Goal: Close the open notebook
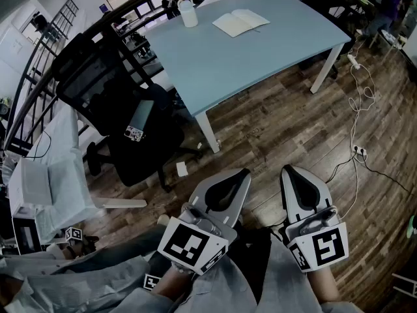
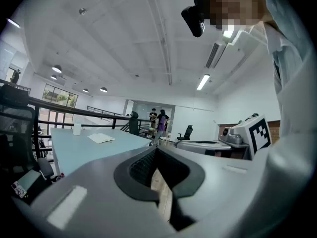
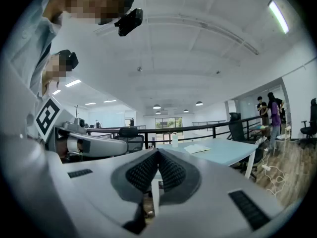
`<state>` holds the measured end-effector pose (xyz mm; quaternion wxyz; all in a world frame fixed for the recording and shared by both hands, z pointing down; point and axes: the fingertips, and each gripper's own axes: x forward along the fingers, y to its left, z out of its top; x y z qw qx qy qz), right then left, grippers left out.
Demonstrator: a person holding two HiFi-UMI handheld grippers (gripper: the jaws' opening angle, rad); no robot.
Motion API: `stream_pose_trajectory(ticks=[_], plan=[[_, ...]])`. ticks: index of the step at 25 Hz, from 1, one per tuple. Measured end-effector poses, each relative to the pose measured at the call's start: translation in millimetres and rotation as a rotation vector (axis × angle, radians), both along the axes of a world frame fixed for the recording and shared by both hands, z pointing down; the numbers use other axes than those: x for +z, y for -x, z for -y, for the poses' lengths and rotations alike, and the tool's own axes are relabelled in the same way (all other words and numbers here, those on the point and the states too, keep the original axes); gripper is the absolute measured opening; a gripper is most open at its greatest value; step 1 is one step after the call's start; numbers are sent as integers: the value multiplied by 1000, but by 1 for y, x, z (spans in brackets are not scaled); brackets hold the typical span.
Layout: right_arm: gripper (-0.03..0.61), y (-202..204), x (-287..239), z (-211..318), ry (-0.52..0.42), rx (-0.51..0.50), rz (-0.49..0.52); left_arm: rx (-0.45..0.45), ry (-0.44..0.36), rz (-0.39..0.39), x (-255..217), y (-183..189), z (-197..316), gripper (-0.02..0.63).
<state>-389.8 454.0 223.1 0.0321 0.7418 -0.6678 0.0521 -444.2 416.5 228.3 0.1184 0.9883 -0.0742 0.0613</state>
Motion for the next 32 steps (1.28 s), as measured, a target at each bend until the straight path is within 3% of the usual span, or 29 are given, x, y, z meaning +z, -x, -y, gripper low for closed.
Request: stream_pose_trajectory(ticks=[4, 8, 12, 32], plan=[[0, -1, 0, 3, 0, 3, -2, 5, -46, -26, 0, -2, 5, 3], [0, -5, 0, 6, -2, 24, 11, 14, 1, 0, 2, -4, 7, 5], [0, -6, 2, 13, 3, 42, 11, 25, -25, -17, 3, -4, 17, 4], [0, 6, 6, 34, 10, 100, -4, 86, 0, 3, 11, 6, 33, 4]])
